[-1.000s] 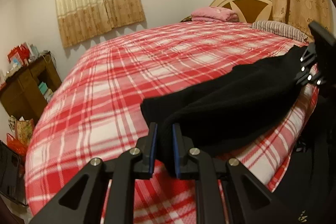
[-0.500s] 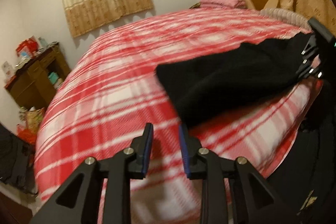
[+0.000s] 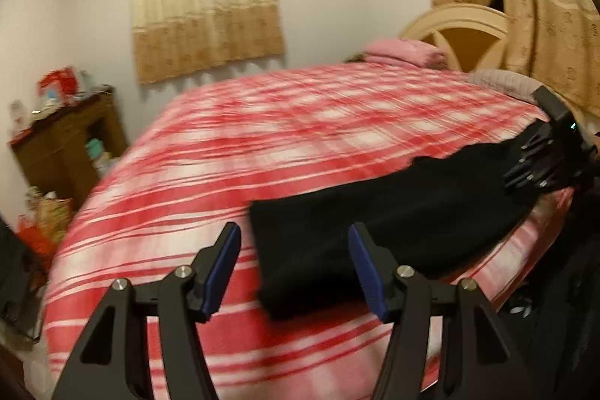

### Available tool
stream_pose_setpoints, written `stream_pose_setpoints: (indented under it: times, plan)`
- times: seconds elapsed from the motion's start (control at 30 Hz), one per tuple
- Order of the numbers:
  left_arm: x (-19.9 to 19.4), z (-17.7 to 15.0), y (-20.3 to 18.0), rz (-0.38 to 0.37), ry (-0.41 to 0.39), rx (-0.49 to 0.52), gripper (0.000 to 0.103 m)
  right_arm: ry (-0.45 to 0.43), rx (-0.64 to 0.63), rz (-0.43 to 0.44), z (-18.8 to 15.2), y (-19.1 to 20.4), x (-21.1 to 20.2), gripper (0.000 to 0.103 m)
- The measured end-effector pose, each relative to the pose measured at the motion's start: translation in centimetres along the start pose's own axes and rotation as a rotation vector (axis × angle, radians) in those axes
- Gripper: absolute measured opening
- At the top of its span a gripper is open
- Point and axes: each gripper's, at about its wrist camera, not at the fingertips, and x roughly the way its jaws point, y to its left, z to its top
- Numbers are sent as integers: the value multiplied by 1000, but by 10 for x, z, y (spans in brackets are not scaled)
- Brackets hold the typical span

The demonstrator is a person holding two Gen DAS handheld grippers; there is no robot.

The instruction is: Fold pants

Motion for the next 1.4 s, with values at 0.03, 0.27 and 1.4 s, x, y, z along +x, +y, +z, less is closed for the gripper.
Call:
stream_pose_setpoints:
  times: [0.03,0.27,1.4]
  plan:
    - [8,3,-9,-13,12,13,62,17,0,-12,-3,0,3,13]
    - [48,22,-93,-161,67,107,62,-30,184,-52,-46,-44,-39,17]
    - [98,12,-171,-260,188,117,67,-162,861,-478,-245,-298,-227,4]
